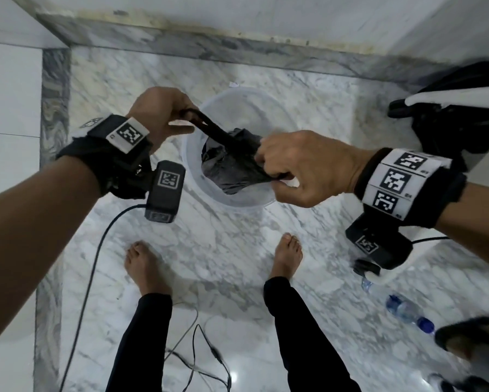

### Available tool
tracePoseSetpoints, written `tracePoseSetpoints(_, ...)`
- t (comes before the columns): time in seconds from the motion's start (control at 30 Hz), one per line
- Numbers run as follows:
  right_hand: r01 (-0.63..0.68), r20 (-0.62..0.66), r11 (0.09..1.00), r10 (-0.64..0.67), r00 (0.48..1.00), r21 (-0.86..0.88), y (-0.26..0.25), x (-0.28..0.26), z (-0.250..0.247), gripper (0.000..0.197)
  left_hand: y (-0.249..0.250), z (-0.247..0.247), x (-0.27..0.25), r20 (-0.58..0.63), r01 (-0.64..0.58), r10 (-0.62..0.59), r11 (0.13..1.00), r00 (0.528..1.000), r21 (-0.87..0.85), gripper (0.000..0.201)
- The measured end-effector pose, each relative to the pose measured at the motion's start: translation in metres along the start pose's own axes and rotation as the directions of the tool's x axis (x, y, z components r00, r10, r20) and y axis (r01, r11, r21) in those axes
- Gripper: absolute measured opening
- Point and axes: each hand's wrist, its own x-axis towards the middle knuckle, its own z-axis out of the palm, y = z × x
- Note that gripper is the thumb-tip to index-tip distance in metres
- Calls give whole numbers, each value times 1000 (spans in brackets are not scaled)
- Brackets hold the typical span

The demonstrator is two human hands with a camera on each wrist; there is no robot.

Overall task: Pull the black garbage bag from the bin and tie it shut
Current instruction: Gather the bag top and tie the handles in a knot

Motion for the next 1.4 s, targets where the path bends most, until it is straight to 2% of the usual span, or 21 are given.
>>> tracePoseSetpoints(0.07,-67,-62,991,74,995,114,-10,13,5,32,0,5,-4,2,61,-62,974,998,-216,24)
tracePoseSetpoints(0.1,-102,-110,967,131,985,232,-12,18,8,37,0,7,-5,14,93,-92,955,996,-281,23)
tracePoseSetpoints(0.17,-178,-182,857,298,937,484,-13,25,12,47,-2,8,-6,45,153,-146,918,988,-366,18)
tracePoseSetpoints(0.2,-215,-182,759,402,897,615,-11,27,14,49,-3,9,-6,58,178,-169,899,984,-401,18)
tracePoseSetpoints(0.23,-248,-147,609,523,839,753,-8,27,16,48,-7,8,-3,62,196,-188,883,980,-426,21)
tracePoseSetpoints(0.3,-243,28,182,745,667,953,1,27,17,42,-16,7,1,55,227,-228,851,972,-474,27)
tracePoseSetpoints(0.33,-194,132,-20,797,589,981,7,25,18,41,-20,6,4,49,237,-246,830,968,-506,28)
tracePoseSetpoints(0.4,-6,255,-287,842,475,958,18,20,21,41,-31,4,8,38,252,-285,769,958,-587,29)
tracePoseSetpoints(0.47,253,293,-412,868,400,875,24,14,27,39,-40,4,10,32,256,-316,700,948,-667,28)
tracePoseSetpoints(0.53,436,304,-457,875,378,775,25,11,40,35,-47,3,11,12,252,-350,650,937,-717,24)
tracePoseSetpoints(0.6,563,312,-475,877,364,677,22,10,54,34,-52,2,11,-13,253,-393,617,919,-745,23)
tracePoseSetpoints(0.7,716,331,-478,877,349,509,16,9,64,36,-52,3,7,-24,247,-392,626,920,-740,23)
tracePoseSetpoints(0.77,739,348,-480,872,343,473,14,13,66,31,-48,4,4,22,256,-345,650,938,-716,17)
tracePoseSetpoints(0.87,717,296,-445,895,333,537,9,29,64,25,-43,4,3,144,289,-254,741,956,-606,35)
tracePoseSetpoints(0.97,536,283,-406,911,299,740,4,42,57,4,-35,12,4,196,258,-186,847,963,-464,44)
tracePoseSetpoints(1.03,384,241,-339,929,281,859,5,48,56,15,-29,19,1,215,206,-129,897,968,-391,44)
tracePoseSetpoints(1.07,287,182,-261,944,275,922,8,51,57,23,-27,21,0,224,183,-105,914,969,-363,42)
tracePoseSetpoints(1.13,21,63,-74,942,329,997,13,54,58,49,-22,24,-1,249,144,-62,935,966,-323,39)
tracePoseSetpoints(1.2,-189,-8,97,906,424,977,16,56,58,70,-16,26,-1,276,119,-43,957,960,-263,37)
tracePoseSetpoints(1.3,-346,-64,268,863,501,899,20,59,60,87,-9,29,0,289,85,-35,983,957,-162,36)
tracePoseSetpoints(1.4,-401,-95,355,836,540,845,21,62,58,82,-3,33,-2,294,29,-7,997,956,-69,37)
